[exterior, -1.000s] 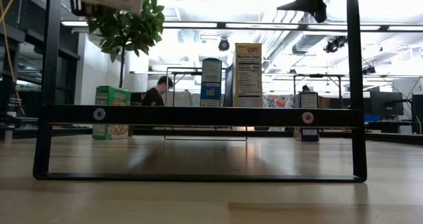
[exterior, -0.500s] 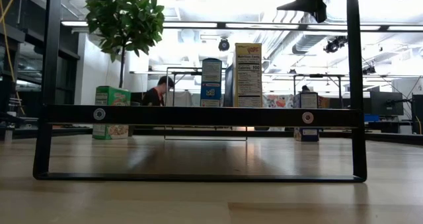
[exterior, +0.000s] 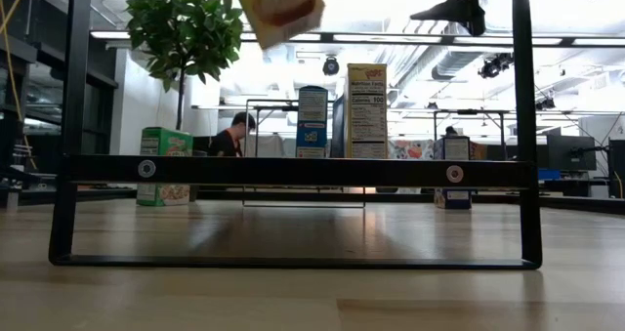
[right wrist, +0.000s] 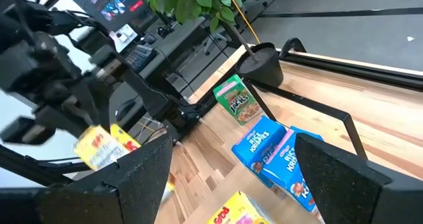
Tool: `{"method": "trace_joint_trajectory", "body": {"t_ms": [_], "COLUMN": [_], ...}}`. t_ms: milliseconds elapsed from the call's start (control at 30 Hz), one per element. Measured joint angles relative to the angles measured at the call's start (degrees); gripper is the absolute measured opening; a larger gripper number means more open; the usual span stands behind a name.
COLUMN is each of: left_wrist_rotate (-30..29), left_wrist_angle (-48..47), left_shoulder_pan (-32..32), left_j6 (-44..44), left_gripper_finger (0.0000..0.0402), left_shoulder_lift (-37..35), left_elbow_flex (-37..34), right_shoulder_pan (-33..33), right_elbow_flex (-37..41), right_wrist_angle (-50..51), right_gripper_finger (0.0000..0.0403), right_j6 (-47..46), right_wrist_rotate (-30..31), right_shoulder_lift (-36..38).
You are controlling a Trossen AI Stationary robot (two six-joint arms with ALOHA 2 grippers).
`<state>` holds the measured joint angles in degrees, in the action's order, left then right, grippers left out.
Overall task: Stack cereal on shelf
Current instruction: Put the yellow cereal box on the shelf aligned with the other yellow cereal box
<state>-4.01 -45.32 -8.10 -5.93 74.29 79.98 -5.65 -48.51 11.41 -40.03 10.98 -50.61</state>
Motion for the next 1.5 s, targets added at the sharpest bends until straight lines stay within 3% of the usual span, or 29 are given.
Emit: {"method": "trace_joint_trajectory", "body": {"t_ms": [600, 1000, 1500], "left_wrist_rotate": [-1.99, -2.04, 3.77], "left_wrist_angle": [-3.37, -1.47, -1.25], "left_shoulder_pan": [0.3, 1.53, 3.84], "left_j6": [2.81, 3.11, 2.55], "left_gripper_finger": [0.0081, 0.0083, 0.0202], "left_shoulder_lift": [13.89, 18.11, 17.21], "left_elbow_flex": [0.0, 0.0, 0.01], "right_shoulder_pan": [0.07, 0.07, 0.07], "right_elbow_flex": [0.0, 0.0, 0.0], "right_wrist_angle": [-0.01, -0.01, -0.01], "right_gripper_finger": [0.0312, 0.0312, 0.0312], "right_j6": [-0.02, -0.02, -0.02], "right_wrist_rotate": [1.02, 1.03, 1.03], "right_shoulder_lift": [-0.02, -0.02, -0.02]}}
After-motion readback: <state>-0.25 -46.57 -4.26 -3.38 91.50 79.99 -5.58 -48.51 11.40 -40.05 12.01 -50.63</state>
